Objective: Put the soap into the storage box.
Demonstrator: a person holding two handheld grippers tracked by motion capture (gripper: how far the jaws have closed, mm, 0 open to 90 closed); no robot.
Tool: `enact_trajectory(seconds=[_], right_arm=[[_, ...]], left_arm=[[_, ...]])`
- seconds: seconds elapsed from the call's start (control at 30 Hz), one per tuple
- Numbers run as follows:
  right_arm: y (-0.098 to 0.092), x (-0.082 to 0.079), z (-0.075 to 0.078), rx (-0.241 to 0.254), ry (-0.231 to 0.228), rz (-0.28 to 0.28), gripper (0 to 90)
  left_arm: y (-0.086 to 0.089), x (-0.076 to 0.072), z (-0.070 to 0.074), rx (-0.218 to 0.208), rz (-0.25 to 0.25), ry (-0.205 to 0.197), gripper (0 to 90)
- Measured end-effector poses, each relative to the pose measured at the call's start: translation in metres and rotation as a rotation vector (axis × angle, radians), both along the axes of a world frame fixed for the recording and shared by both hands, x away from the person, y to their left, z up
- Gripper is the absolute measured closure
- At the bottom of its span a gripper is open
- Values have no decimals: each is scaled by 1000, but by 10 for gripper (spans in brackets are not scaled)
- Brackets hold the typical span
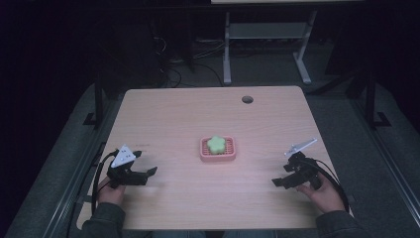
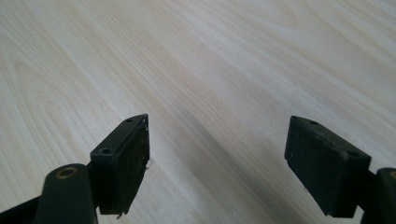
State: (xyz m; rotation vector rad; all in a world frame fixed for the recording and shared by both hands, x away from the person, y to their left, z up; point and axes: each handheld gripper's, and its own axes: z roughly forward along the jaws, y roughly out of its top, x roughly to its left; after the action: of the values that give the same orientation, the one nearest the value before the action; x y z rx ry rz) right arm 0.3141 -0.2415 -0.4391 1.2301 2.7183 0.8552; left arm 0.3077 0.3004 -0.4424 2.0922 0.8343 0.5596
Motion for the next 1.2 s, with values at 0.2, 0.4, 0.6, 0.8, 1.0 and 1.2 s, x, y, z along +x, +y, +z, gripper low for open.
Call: enact_trajectory(seconds=[0.2, 0.4, 0.6, 0.8, 1.0, 1.2], right_arm=[[-7, -7, -3, 8, -4, -14, 222], [-10, -15, -4, 13, -11, -22, 222], [-15, -24, -7, 24, -23, -40, 222], [-20, -33, -11, 51, -29, -59, 220], [-23, -41, -13, 61, -40, -69, 219], [-24, -47, -12, 52, -60, -78, 219]], left_arm=[[-2, 0, -1, -10, 5, 3, 144], [-1, 0, -1, -10, 8, 2, 144], [-1, 0, -1, -4, 4, 2, 144], [-1, 0, -2, -2, 5, 3, 144], [-2, 0, -2, 11, -4, 9, 144], [-2, 1, -3, 9, -5, 7, 144]])
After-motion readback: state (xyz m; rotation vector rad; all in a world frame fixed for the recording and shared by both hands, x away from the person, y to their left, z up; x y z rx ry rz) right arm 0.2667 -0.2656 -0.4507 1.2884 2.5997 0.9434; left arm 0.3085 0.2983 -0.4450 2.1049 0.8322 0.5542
